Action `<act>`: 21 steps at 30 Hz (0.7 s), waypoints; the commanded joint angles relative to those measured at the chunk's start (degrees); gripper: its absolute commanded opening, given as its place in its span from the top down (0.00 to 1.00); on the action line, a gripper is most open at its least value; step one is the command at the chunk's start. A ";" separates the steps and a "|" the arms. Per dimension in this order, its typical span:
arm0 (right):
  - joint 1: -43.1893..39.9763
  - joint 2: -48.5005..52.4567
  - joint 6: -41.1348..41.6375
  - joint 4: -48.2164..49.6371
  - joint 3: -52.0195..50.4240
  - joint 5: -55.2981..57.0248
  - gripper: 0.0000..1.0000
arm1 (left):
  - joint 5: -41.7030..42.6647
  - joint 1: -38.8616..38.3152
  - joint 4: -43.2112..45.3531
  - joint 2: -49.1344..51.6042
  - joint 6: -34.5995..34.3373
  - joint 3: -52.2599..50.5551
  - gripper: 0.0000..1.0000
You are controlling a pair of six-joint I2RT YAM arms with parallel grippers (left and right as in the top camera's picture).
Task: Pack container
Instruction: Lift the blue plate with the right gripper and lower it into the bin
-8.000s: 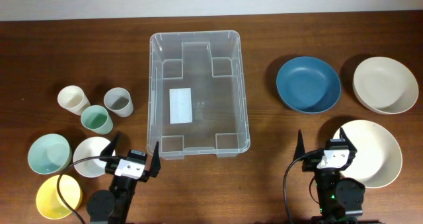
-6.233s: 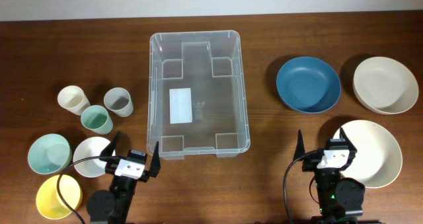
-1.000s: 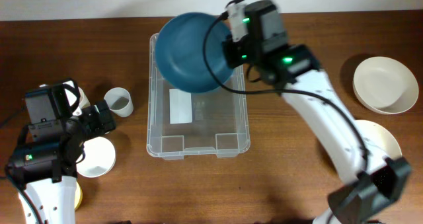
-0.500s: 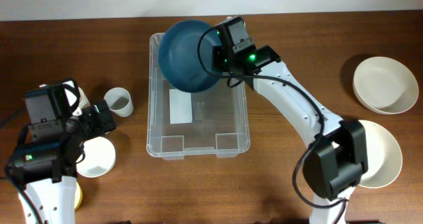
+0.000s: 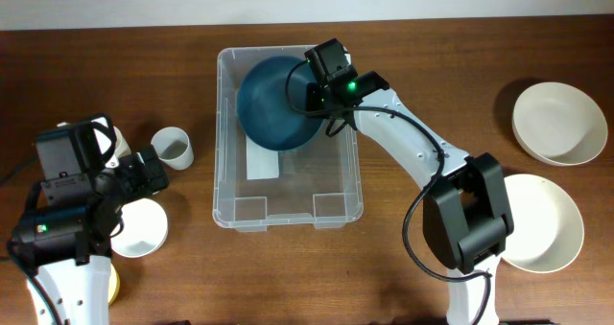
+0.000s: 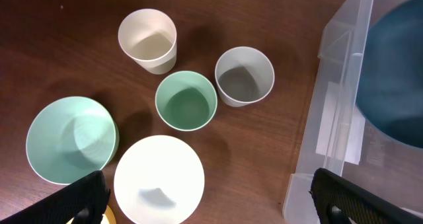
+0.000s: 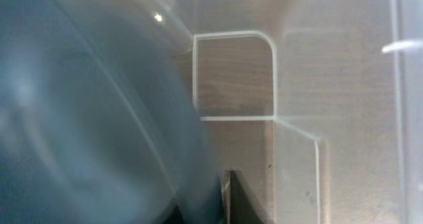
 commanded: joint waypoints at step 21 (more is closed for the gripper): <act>-10.95 -11.19 -16.72 -18.36 20.37 -0.20 0.36 | 0.83 0.28 -0.02 -0.35 -0.72 1.16 0.01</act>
